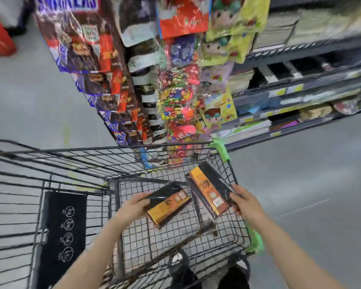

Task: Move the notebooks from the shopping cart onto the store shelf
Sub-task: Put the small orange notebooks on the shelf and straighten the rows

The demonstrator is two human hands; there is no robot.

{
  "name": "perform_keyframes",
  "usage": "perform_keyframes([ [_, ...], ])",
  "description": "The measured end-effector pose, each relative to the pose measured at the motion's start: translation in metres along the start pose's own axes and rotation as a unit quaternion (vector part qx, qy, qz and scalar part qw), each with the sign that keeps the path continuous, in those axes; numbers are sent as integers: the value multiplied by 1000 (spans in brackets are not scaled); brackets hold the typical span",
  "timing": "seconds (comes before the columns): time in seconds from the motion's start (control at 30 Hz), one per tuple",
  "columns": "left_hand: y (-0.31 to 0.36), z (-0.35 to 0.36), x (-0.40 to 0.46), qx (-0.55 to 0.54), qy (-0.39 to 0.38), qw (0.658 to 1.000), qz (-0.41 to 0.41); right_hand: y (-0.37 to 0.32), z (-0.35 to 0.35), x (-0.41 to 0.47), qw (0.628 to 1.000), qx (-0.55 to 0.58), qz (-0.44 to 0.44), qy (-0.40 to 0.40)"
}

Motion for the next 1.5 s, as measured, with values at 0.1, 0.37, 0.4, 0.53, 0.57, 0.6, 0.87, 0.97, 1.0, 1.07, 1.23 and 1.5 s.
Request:
perform_keyframes([
  [0.1,59,16,-17,0,18,999,47,-19,-28,-9,999,28,-25,-2],
  [0.37,186,93,-47,112,11,977,184,-51,-156,-10,989,128,-74,20],
  [0.4,199,110,-50,129,8,971,200,-54,-177,-10,987,137,-83,21],
  [0.53,249,195,-60,127,50,956,259,-58,-272,1,982,150,-110,31],
  [0.57,259,218,-61,130,67,951,274,-56,-296,4,982,145,-114,35],
  [0.6,269,243,-61,136,77,945,288,-54,-320,7,982,141,-117,36],
  [0.87,321,390,-25,216,62,928,299,-28,-491,36,980,153,-104,78],
  [0.97,339,428,-8,229,49,928,289,-15,-531,54,977,172,-88,87],
  [1.0,346,439,0,241,50,925,291,-12,-541,60,977,177,-82,87],
  [1.07,363,459,16,255,54,920,292,-11,-560,74,978,177,-72,89],
  [1.23,403,509,64,264,34,920,288,-18,-609,122,976,182,-66,95],
  [1.5,501,564,156,274,9,919,283,-68,-697,220,975,179,-57,120],
])
Point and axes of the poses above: each hand's wrist, its own x-axis towards the middle knuckle, its own z-axis out of the palm, y = z × x, the point moved 4 cm from there along x, towards the middle knuckle
